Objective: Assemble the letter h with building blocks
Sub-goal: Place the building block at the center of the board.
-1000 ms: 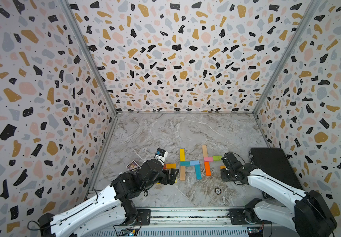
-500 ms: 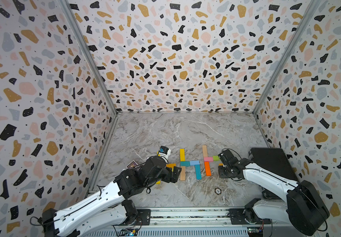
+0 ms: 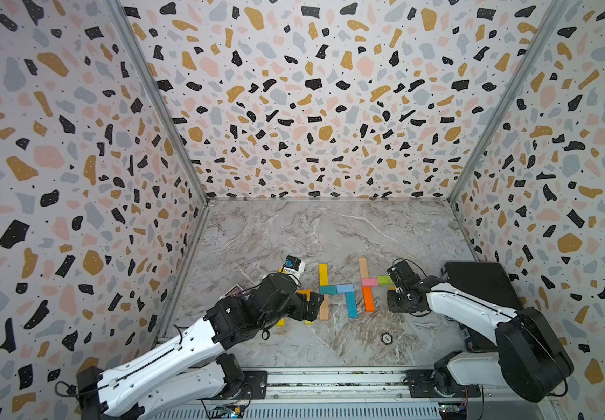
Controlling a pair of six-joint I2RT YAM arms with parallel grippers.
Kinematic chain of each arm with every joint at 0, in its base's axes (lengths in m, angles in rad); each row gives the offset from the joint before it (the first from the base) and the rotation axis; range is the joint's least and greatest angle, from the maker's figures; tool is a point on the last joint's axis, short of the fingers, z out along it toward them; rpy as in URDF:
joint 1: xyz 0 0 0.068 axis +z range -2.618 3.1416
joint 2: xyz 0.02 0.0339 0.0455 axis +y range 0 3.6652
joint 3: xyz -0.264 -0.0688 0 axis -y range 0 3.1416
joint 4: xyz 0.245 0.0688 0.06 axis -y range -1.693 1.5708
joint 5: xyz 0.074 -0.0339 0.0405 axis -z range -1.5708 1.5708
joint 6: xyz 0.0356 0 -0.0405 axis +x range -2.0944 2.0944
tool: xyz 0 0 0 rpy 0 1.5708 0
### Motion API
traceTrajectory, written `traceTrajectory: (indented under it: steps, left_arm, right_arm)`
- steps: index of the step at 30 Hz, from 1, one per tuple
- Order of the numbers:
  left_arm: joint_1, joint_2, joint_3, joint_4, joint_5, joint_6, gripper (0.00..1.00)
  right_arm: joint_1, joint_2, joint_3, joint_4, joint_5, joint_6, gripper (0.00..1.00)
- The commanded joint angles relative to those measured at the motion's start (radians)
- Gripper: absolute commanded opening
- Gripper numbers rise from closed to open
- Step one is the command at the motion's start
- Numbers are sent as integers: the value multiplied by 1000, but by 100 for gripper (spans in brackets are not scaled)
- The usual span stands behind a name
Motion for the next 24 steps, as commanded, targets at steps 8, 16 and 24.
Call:
traceTrajectory:
  steps: [8,16,24]
  left_arm:
    - [9,1,33,21,1,19,99]
    - [10,5,35,21,5,21,99]
    - [11,2,33,21,9,20,99]
  right_arm:
    - [-9,10,5,-5,-39,-31,22]
    - [-15,32,15,-11,-24,-25,23]
    - [-25,42,18,0,-33,-25,25]
